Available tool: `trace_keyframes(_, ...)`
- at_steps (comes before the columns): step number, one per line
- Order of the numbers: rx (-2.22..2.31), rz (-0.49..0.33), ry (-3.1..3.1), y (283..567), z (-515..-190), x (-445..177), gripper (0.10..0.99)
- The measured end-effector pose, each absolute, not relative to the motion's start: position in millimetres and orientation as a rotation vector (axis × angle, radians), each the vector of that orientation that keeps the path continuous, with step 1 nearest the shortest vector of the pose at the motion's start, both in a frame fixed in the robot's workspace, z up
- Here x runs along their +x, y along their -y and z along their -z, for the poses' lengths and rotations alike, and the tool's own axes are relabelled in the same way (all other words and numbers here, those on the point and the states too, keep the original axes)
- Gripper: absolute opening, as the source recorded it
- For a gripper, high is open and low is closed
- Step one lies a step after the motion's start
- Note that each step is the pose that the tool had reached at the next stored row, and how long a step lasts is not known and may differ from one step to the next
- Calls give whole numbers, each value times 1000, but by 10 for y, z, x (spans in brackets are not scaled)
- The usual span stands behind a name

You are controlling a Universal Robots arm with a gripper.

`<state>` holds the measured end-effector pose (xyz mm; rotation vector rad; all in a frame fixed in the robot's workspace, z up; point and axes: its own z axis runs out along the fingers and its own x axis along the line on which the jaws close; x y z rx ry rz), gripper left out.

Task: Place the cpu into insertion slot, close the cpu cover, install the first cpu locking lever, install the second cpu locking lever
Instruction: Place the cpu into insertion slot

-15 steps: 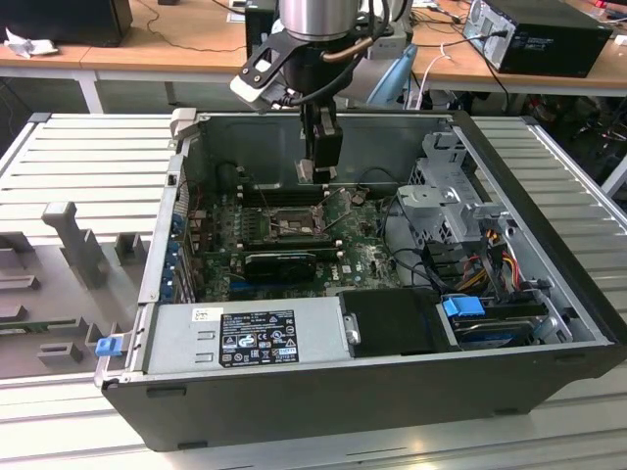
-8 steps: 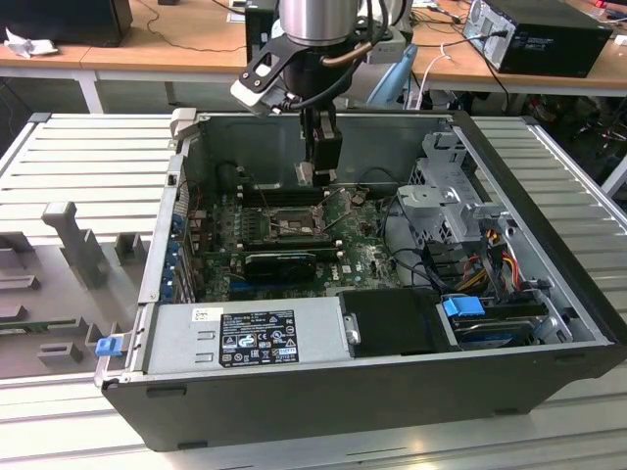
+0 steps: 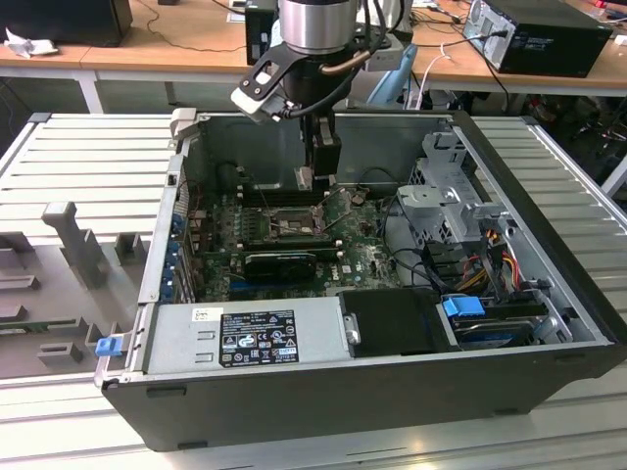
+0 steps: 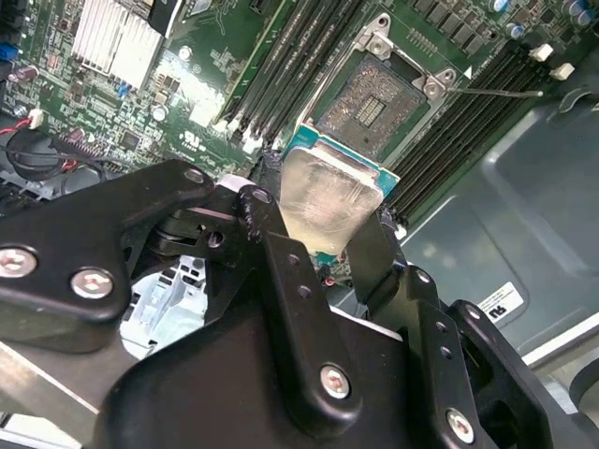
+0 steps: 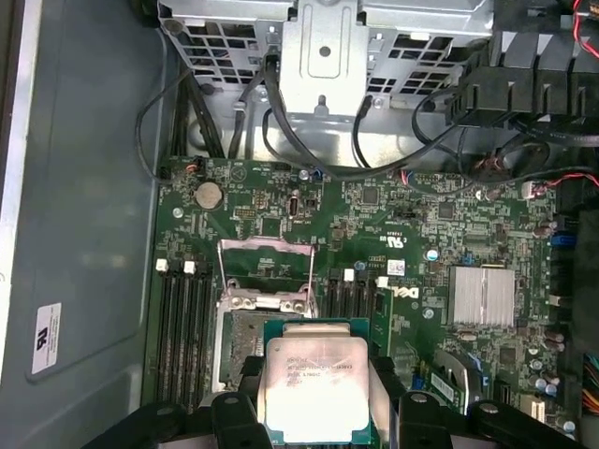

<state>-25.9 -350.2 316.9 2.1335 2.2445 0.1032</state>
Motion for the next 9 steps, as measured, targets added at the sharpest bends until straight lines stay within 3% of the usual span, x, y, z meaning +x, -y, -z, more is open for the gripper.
trace_keyframes(9,2174,-102,-2203,3502,-3128,-327,525)
